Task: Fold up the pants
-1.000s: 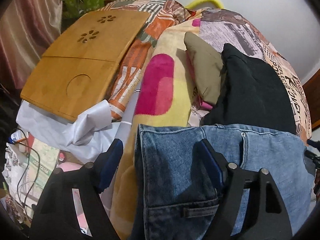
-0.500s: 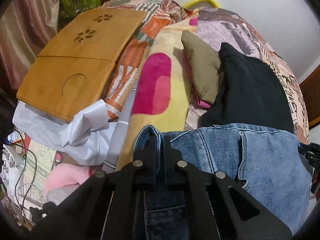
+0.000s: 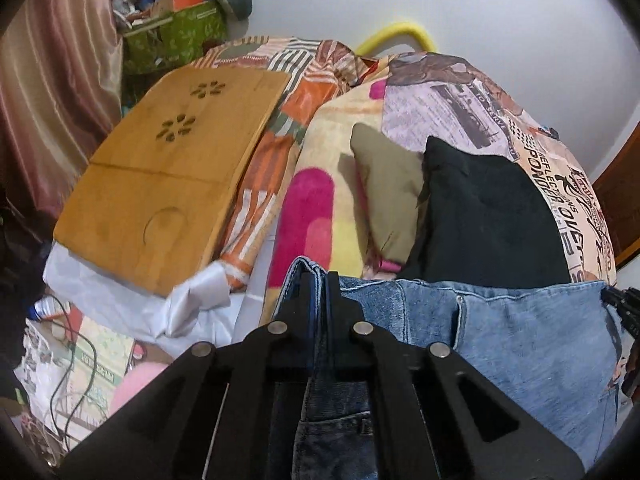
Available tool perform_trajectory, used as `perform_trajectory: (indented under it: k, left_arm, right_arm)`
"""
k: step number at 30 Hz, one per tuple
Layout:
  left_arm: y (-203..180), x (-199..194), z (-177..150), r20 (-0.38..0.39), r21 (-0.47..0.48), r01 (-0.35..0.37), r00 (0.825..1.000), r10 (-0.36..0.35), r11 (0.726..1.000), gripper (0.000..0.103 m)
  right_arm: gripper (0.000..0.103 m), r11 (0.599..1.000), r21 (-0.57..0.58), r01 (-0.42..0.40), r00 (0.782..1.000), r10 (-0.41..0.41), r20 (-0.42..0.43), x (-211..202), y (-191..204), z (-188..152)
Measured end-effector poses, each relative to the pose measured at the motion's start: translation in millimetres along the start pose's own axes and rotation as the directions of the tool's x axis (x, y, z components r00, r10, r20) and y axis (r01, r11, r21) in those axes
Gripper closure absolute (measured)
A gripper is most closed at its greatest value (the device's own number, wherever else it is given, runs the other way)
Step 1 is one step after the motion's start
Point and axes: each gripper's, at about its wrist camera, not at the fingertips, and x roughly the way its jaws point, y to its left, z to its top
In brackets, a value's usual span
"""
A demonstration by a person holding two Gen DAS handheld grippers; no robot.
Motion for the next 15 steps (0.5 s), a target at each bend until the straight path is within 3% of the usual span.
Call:
perform_trajectory:
  k: [8, 15]
  left_arm:
    - [-5.2, -30.3, 3.9, 0.078, -0.003, 0.032, 0.996, -0.032, 0.999, 0.1]
    - [-4.9, -87.1, -13.6, 0.143, 0.012, 0.067, 0.987, -0.068, 0.998, 0.1]
  right_arm:
    - [0.096, 0.999, 0.033, 0.008, 0.996, -0.011, 0.094, -31.8, -1.7, 15.6]
    - [0.096, 1.0, 0.03, 0.003, 0.987, -0.008, 0.159, -85.6, 17.5, -6.6]
